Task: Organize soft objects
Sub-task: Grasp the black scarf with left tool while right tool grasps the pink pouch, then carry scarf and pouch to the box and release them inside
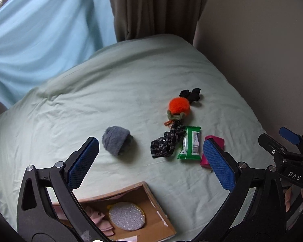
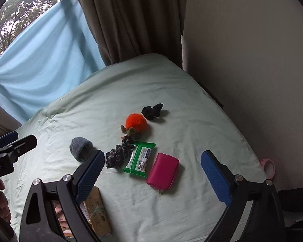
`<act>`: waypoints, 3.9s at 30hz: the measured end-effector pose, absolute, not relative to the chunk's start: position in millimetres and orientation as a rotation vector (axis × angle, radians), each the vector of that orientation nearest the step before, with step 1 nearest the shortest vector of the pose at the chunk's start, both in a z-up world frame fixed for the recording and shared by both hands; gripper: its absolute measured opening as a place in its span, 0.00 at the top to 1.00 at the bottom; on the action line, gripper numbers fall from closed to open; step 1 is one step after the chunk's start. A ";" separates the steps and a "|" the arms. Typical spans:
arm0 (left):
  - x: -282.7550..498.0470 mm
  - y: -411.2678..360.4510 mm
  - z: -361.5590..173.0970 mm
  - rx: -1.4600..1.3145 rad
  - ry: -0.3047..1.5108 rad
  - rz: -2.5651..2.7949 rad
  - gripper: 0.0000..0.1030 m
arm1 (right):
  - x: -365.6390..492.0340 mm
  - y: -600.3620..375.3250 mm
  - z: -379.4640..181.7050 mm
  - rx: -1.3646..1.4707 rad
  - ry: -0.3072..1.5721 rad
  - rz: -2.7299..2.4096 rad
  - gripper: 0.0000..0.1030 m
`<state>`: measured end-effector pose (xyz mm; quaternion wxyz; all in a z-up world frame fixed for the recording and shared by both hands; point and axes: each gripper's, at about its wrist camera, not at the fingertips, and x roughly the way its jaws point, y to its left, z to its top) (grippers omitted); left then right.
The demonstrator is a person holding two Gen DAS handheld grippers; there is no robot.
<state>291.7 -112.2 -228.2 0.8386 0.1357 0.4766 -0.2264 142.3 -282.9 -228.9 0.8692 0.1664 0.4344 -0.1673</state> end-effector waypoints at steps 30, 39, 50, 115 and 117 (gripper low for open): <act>368.0 -225.5 -487.4 0.668 1.344 -0.659 0.23 | 203.8 -334.3 -454.9 0.735 1.266 -0.544 0.16; 362.3 -242.2 -495.9 0.694 1.372 -0.678 0.61 | 212.8 -331.1 -462.5 0.733 1.286 -0.551 0.40; 347.9 -229.3 -456.5 0.644 1.347 -0.652 0.67 | 190.3 -344.5 -444.5 0.723 1.258 -0.529 0.54; 195.4 212.4 -362.1 -0.024 1.433 -0.141 0.67 | 193.3 29.9 -335.5 0.240 1.400 0.113 0.55; 201.8 210.6 -372.4 -0.008 1.454 -0.146 0.67 | 199.5 27.8 -348.7 0.252 1.434 0.106 0.55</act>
